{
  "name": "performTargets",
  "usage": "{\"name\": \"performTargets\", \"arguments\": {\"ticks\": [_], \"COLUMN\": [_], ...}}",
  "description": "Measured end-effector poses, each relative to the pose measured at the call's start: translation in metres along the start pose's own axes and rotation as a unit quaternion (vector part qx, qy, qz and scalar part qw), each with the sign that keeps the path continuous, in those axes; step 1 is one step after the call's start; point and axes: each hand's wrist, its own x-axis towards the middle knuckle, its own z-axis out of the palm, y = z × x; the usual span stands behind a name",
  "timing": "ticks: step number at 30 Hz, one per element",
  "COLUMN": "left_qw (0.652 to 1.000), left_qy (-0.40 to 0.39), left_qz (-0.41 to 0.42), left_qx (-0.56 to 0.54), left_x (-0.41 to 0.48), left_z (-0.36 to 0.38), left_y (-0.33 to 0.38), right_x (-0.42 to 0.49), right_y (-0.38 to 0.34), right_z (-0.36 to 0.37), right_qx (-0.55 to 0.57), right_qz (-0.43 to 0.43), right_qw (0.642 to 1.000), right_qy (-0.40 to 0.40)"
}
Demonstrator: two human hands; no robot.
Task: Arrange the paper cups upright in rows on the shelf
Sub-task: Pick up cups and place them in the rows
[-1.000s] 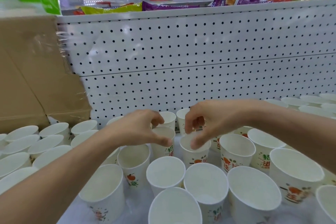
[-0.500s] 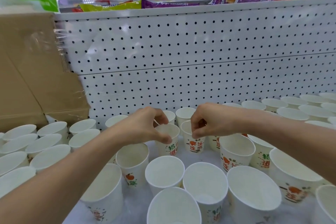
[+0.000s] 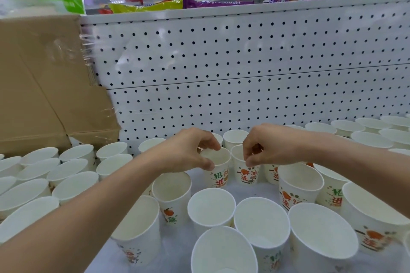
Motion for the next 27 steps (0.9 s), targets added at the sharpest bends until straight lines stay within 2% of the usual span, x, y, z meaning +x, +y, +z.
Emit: {"name": "performTargets", "arguments": {"ticks": [5,7,10,12,15,18,22,27], "left_qw": [1.000,1.000,0.998,0.999,0.997,0.993,0.986,0.985], "left_qy": [-0.018,0.004,0.061,0.033,-0.034,0.002,-0.017,-0.003], "left_qz": [0.010,0.016,0.013,0.000,-0.030,-0.066,-0.097,-0.096], "left_qx": [0.006,0.009,-0.001,-0.001,0.063,0.103,0.137,0.146], "left_x": [0.001,-0.004,-0.027,-0.050,-0.077,-0.091,-0.100,-0.096], "left_z": [-0.003,-0.013,-0.040,-0.053,-0.061,-0.066,-0.065,-0.054], "left_y": [-0.001,0.000,0.002,0.000,-0.011,-0.029,-0.045,-0.056], "right_x": [0.000,0.000,0.001,0.004,0.012,0.021,0.030,0.040], "right_y": [0.000,-0.001,-0.012,-0.029,-0.061,-0.093,-0.120,-0.127], "right_z": [-0.001,-0.002,-0.005,-0.006,-0.006,-0.004,0.004,0.009], "right_qx": [-0.007,-0.002,0.031,0.065,0.111,0.144,0.064,-0.020], "right_qz": [-0.001,-0.010,-0.056,-0.089,-0.152,-0.199,-0.212,-0.187], "right_qw": [1.000,1.000,0.996,0.993,0.982,0.969,0.974,0.982], "right_qy": [0.004,0.025,0.056,0.047,0.018,-0.002,-0.040,-0.022]}}
